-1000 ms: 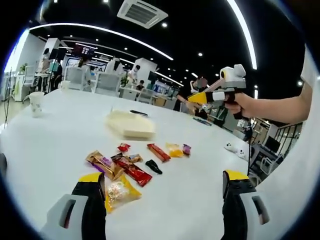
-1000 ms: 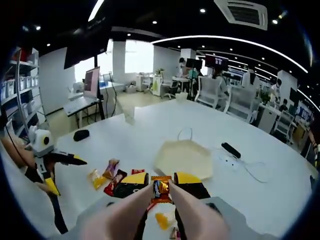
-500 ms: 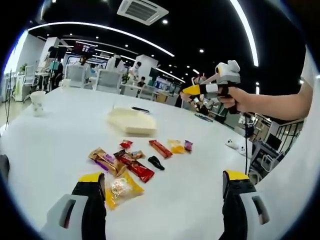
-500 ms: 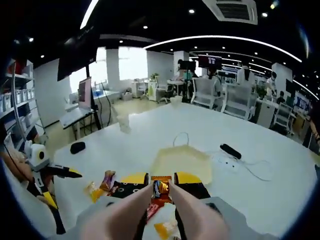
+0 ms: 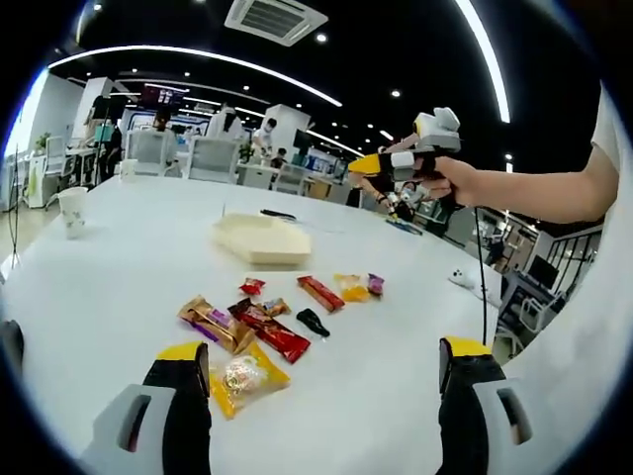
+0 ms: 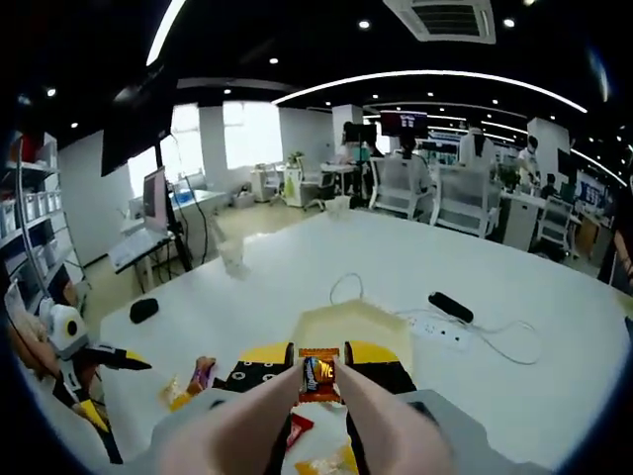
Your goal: Place the target food into the container with the food tongs after gripping and lifting it, then release it inside without dropping or visibly crushing the food.
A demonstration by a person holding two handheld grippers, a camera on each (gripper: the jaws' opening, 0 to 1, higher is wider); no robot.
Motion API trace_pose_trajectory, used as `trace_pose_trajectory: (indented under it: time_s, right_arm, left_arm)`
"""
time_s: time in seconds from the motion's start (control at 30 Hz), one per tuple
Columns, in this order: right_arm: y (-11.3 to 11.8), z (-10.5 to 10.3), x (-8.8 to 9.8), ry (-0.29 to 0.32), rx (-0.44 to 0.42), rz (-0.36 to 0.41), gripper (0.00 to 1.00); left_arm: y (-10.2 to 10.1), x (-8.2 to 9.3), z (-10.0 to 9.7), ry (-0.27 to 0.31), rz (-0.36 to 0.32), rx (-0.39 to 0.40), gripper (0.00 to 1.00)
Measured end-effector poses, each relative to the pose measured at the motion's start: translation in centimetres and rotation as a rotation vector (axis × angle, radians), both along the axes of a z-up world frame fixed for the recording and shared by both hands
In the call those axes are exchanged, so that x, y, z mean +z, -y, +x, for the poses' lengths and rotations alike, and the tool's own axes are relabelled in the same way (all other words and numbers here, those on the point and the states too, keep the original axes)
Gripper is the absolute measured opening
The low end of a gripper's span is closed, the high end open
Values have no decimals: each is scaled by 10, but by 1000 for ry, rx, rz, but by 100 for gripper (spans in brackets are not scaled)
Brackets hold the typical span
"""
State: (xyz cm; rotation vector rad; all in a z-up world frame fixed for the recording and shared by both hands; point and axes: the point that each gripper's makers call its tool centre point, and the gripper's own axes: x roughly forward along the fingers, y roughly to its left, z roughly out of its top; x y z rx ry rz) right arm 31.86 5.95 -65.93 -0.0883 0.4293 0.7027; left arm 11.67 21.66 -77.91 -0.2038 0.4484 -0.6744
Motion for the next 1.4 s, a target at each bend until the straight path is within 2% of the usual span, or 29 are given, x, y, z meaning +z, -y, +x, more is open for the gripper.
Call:
trace_pose_trajectory:
  time_s: [0.27, 0.37, 0.53, 1.07, 1.1, 1.13, 1.23, 1.4]
  right_arm:
    - [-7, 18, 2, -5, 2, 10, 19]
    - [-13, 18, 1, -3, 20, -2, 19]
    - [-15, 23, -2, -4, 28, -22, 19]
    - [-15, 58, 21, 42, 37, -56, 20]
    - [-15, 60, 24, 40, 36, -53, 20]
    - [-17, 61, 32, 44, 41, -18, 20]
    - [-15, 68, 40, 59, 41, -21, 20]
    - [-10, 82, 32, 47, 35, -58, 20]
  left_arm:
    - [-9, -3, -6, -18, 25, 3, 97]
    - [-13, 1, -1, -15, 12, 25, 97]
    - [-8, 4, 5, -7, 13, 16, 97]
    - [-6, 6, 9, 4, -5, 40, 97]
    - [-6, 6, 8, 3, -4, 41, 97]
    - [-7, 6, 8, 1, -2, 44, 97]
    - [-10, 5, 6, 5, -7, 57, 96]
    - [-6, -2, 5, -19, -13, 55, 96]
